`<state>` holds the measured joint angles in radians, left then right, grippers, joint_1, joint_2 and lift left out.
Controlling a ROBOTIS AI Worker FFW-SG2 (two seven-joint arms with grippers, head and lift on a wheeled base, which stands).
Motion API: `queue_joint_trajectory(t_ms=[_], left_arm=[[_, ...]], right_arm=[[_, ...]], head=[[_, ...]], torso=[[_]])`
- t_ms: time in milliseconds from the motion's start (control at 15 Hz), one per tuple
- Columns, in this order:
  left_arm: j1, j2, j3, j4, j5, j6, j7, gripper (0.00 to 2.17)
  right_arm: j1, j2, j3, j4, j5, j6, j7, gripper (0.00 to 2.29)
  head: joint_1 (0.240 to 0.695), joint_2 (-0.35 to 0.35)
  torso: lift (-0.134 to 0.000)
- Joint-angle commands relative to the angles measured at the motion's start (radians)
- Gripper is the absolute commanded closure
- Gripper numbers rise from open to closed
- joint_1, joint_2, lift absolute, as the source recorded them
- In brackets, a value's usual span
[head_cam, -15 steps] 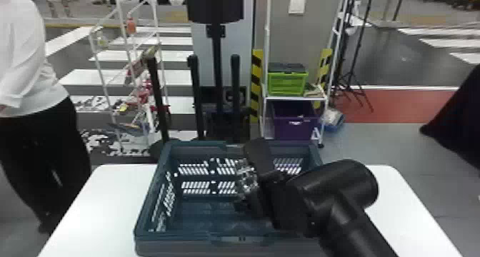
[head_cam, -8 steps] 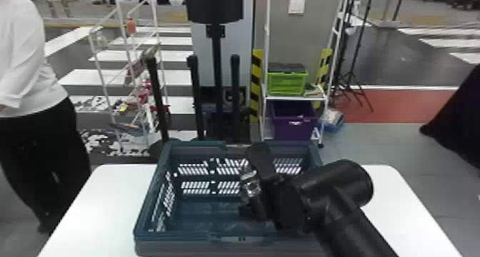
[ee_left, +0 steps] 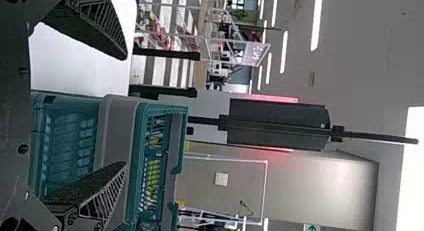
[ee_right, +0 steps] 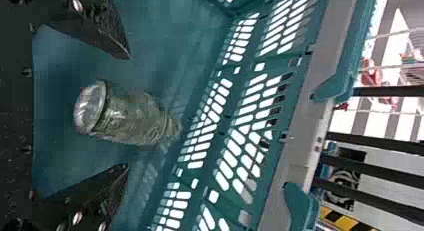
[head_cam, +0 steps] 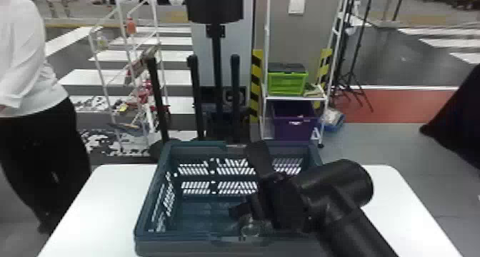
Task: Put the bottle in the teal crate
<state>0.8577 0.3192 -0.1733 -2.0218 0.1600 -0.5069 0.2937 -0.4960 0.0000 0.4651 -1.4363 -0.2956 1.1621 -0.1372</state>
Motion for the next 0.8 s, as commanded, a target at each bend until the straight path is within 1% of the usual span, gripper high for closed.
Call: queue_joint_trajectory(t_ms=[0, 67, 133, 267, 333, 467, 600, 733], left_arm=[[0.003, 0.0, 0.0, 0.001, 0.0, -0.003, 0.002, 0.13], [0.003, 0.0, 0.0, 0.001, 0.0, -0.003, 0.002, 0.13], [0.003, -0.002, 0.0, 0.003, 0.0, -0.003, 0.004, 0.13], [0.003, -0.002, 0.0, 0.005, 0.0, -0.003, 0.004, 0.13], [0.003, -0.003, 0.0, 0.005, 0.0, -0.003, 0.002, 0.13], [0.001, -0.003, 0.0, 0.005, 0.0, -0.003, 0.002, 0.13], [0.001, -0.003, 0.0, 0.003, 0.0, -0.003, 0.002, 0.13], [0.001, -0.002, 0.0, 0.005, 0.0, -0.003, 0.002, 0.13]], right_arm=[[0.031, 0.001, 0.0, -0.059, 0.0, -0.055, 0.001, 0.04], [0.059, 0.001, 0.0, -0.107, 0.001, -0.071, 0.001, 0.04], [0.089, 0.001, 0.003, -0.153, 0.021, -0.095, 0.001, 0.04], [0.154, 0.001, 0.003, -0.253, 0.084, -0.129, 0.001, 0.04], [0.192, -0.006, 0.003, -0.309, 0.116, -0.138, -0.001, 0.04], [0.257, -0.032, 0.0, -0.406, 0.17, -0.138, -0.005, 0.04], [0.326, -0.072, -0.006, -0.507, 0.19, -0.138, -0.013, 0.04], [0.418, -0.11, -0.025, -0.601, 0.202, -0.221, -0.019, 0.04]], head=[[0.499, 0.0], [0.499, 0.0], [0.499, 0.0], [0.499, 0.0], [0.499, 0.0], [0.499, 0.0], [0.499, 0.0], [0.499, 0.0]], torso=[[0.0], [0.0], [0.0], [0.0], [0.0], [0.0], [0.0], [0.0]])
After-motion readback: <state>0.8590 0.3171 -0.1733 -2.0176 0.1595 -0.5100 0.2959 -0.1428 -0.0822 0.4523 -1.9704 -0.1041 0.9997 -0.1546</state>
